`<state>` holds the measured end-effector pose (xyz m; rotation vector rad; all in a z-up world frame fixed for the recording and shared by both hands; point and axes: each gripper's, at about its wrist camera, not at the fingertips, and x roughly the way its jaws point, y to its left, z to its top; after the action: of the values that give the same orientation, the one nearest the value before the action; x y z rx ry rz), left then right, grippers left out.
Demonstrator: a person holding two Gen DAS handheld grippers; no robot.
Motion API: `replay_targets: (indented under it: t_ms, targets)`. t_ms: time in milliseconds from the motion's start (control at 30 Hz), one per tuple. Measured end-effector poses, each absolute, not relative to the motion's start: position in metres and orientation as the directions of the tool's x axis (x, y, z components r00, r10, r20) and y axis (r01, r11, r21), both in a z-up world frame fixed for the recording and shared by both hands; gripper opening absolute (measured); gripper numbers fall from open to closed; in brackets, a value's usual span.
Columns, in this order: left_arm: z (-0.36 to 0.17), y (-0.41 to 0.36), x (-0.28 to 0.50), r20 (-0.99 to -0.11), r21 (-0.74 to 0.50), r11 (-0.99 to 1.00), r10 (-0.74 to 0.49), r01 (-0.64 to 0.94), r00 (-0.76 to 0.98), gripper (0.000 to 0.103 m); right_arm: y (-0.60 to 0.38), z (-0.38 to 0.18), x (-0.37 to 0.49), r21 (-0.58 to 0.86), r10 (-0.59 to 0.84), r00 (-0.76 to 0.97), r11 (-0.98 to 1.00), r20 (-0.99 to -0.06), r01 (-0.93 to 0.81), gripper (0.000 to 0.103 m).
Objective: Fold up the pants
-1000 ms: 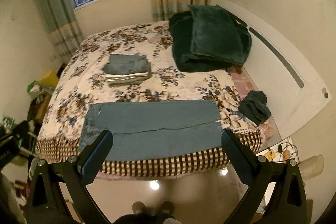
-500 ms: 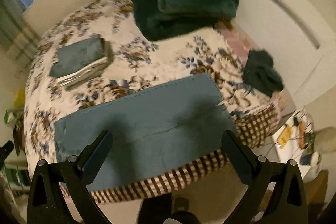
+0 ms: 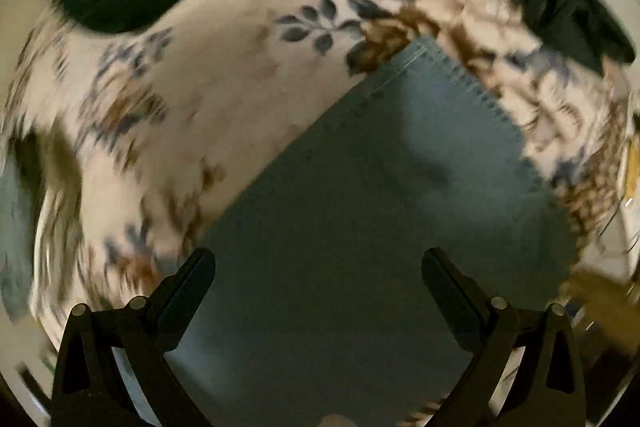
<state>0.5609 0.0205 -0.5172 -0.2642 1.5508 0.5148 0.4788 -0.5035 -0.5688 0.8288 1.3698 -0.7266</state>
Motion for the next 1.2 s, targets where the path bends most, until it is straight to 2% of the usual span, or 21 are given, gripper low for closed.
replay_targets:
  t_ms: [167, 200, 233, 367, 400, 433, 467, 533, 600, 633, 667, 700, 767, 800, 1000, 1133, 1200]
  targets:
    - [-0.561, 0.046, 0.580, -0.976, 0.216, 0.809, 0.158, -0.546, -0.151, 0.103, -0.534, -0.635, 0.502, 0.023, 0.041, 0.007, 0.417, -0.999, 0.909, 0.103]
    - [-0.565, 0.051, 0.580, -0.972, 0.232, 0.799, 0.167, -0.554, -0.165, 0.103, -0.539, -0.645, 0.507, 0.007, 0.035, -0.008, 0.403, -0.999, 0.915, 0.103]
    - [-0.567, 0.056, 0.580, -0.970, 0.240, 0.791, 0.173, -0.563, -0.171, 0.103, -0.542, -0.651, 0.510, 0.011, 0.103, -0.032, 0.397, -0.994, 0.918, 0.103]
    - [-0.565, 0.070, 0.575, -0.966, 0.256, 0.771, 0.193, -0.583, -0.170, 0.103, -0.548, -0.670, 0.519, -0.035, 0.091, -0.074, 0.374, -0.993, 0.927, 0.103]
    - [-0.563, 0.072, 0.574, -0.966, 0.258, 0.770, 0.204, -0.584, -0.158, 0.098, -0.549, -0.672, 0.520, -0.034, 0.095, -0.074, 0.371, -0.993, 0.928, 0.103]
    - [-0.561, 0.074, 0.574, -0.966, 0.257, 0.770, 0.212, -0.584, -0.146, 0.083, -0.549, -0.674, 0.522, -0.040, 0.097, -0.082, 0.372, -0.992, 0.927, 0.101]
    - [-0.558, 0.076, 0.572, -0.966, 0.257, 0.770, 0.220, -0.584, -0.135, 0.075, -0.549, -0.675, 0.524, -0.046, 0.099, -0.089, 0.374, -0.991, 0.926, 0.097]
    - [-0.552, 0.081, 0.570, -0.964, 0.263, 0.768, 0.234, -0.584, -0.127, 0.041, -0.550, -0.677, 0.526, -0.055, 0.104, -0.099, 0.367, -0.990, 0.929, 0.085]
    - [-0.547, 0.087, 0.562, -0.961, 0.271, 0.765, 0.248, -0.585, -0.120, 0.023, -0.548, -0.675, 0.526, -0.054, 0.106, -0.099, 0.363, -0.989, 0.930, 0.064]
    - [-0.542, 0.089, 0.557, -0.970, 0.235, 0.771, 0.228, -0.593, -0.088, 0.018, -0.546, -0.673, 0.526, -0.052, 0.108, -0.098, 0.368, -0.989, 0.928, 0.058]
    - [-0.536, 0.091, 0.550, -0.976, 0.203, 0.774, 0.212, -0.600, -0.056, 0.016, -0.545, -0.671, 0.526, -0.043, 0.112, -0.090, 0.371, -0.990, 0.928, 0.044]
    - [-0.528, 0.091, 0.546, -0.983, 0.152, 0.784, 0.182, -0.602, -0.011, 0.004, -0.542, -0.669, 0.526, -0.024, 0.122, -0.075, 0.375, -0.990, 0.927, 0.026]
    - [-0.514, 0.093, 0.536, -0.983, 0.130, 0.789, 0.181, -0.601, 0.026, 0.004, -0.534, -0.662, 0.528, 0.017, 0.142, -0.041, 0.385, -0.989, 0.923, 0.012]
    - [-0.504, 0.094, 0.530, -0.984, 0.109, 0.790, 0.174, -0.603, 0.050, 0.004, -0.531, -0.655, 0.528, 0.023, 0.133, -0.033, 0.397, -0.991, 0.918, 0.010]
    - [-0.434, 0.097, 0.493, -0.969, -0.036, 0.788, 0.124, -0.615, 0.216, 0.002, -0.522, -0.600, 0.506, 0.111, 0.102, 0.073, 0.449, -0.992, 0.887, 0.006]
    - [-0.372, 0.111, 0.438, -0.931, -0.094, 0.792, 0.146, -0.604, 0.335, 0.000, -0.521, -0.559, 0.469, 0.190, 0.108, 0.157, 0.476, -0.982, 0.859, 0.006]
    - [-0.363, 0.126, 0.403, -0.927, -0.115, 0.789, 0.133, -0.603, 0.351, 0.000, -0.526, -0.544, 0.441, 0.220, 0.111, 0.190, 0.485, -0.976, 0.846, 0.006]
